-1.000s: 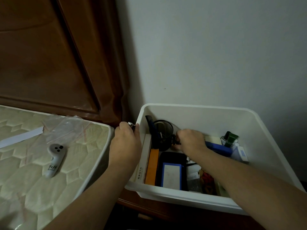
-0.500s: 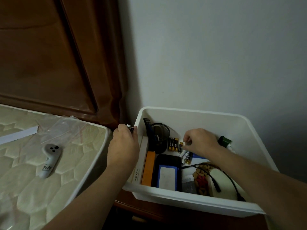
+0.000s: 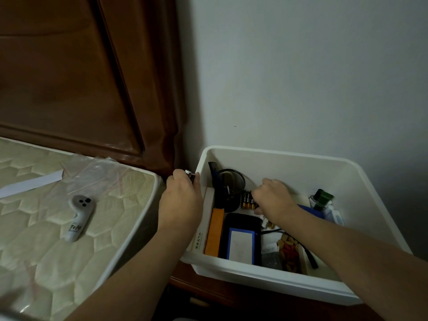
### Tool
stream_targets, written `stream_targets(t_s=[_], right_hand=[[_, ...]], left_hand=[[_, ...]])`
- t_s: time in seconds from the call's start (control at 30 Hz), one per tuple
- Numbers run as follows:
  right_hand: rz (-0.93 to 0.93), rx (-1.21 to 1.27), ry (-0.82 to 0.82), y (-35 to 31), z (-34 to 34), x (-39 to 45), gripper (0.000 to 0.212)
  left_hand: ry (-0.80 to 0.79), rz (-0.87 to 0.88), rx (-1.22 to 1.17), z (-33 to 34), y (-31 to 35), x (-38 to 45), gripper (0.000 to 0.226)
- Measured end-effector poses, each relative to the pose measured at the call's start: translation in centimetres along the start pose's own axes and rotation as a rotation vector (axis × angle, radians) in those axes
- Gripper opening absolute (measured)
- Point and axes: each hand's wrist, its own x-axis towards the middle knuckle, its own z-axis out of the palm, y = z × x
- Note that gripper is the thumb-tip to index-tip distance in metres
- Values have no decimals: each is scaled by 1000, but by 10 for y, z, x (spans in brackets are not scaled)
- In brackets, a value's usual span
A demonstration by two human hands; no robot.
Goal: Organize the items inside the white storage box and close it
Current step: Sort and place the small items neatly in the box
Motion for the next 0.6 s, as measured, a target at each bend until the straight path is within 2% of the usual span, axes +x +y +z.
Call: stream_targets(t_s=[0.2, 0.33, 0.47, 0.6], right_hand=[[98, 175, 41, 4, 10, -1, 50], [107, 259, 125, 9, 15, -4, 39], [121, 360, 217, 21, 8, -13, 18], [109, 249, 113, 31, 6, -27, 19]], left_hand=[[-7, -5, -5, 0, 0, 0, 25], [-4, -9, 9, -1, 1, 0, 24], [0, -6, -2, -2, 2, -1, 26], [2, -3, -15, -3, 3, -2, 26]])
